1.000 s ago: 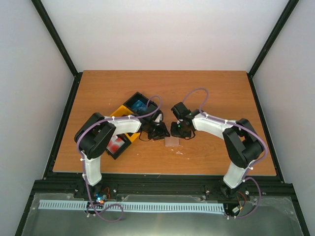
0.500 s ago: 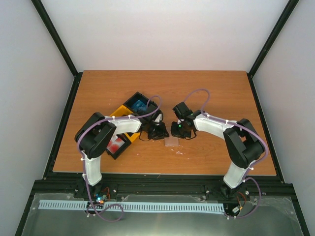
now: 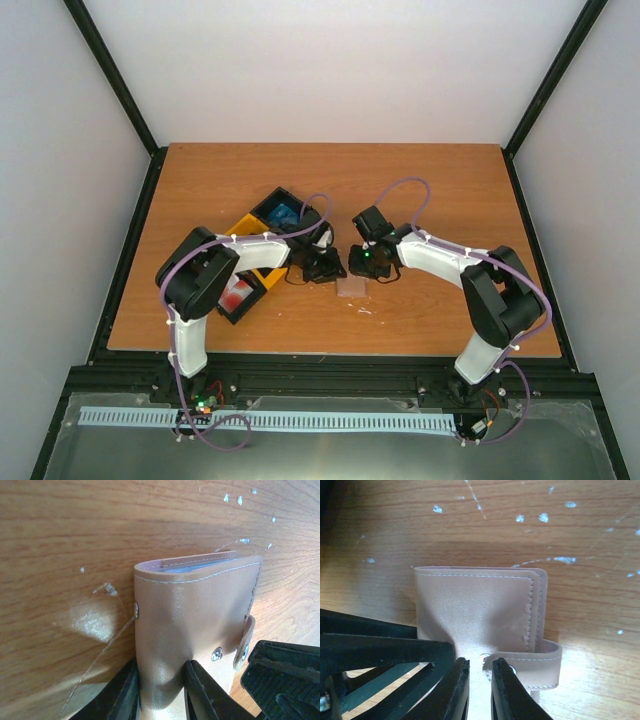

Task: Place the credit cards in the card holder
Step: Close the card holder at the center of the board.

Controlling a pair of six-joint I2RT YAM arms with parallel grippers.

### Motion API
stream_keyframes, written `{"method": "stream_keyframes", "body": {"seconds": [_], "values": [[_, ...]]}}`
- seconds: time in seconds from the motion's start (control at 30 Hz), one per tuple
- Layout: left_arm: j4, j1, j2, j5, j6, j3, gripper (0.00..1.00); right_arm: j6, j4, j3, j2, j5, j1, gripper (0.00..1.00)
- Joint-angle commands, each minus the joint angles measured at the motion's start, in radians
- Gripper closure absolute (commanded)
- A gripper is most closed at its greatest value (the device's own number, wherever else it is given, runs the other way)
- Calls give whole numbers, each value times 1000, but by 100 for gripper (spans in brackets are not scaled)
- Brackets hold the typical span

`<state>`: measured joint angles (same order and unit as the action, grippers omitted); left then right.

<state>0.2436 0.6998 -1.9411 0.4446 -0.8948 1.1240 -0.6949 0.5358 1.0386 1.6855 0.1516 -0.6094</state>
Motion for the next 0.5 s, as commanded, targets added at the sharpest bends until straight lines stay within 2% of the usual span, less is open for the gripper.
{"method": "stream_keyframes", "body": {"seconds": [0.0,0.23,0.47], "values": [[102,7,-75,-74,23,-7,74,3,33,9,1,-46,-4,86],[141,12,-94,-90,29,8,70,-6,41,12,8,-62,-4,84],[138,11,-92,-76,39,14,67,65,113,76,30,-133,-24,67]]}}
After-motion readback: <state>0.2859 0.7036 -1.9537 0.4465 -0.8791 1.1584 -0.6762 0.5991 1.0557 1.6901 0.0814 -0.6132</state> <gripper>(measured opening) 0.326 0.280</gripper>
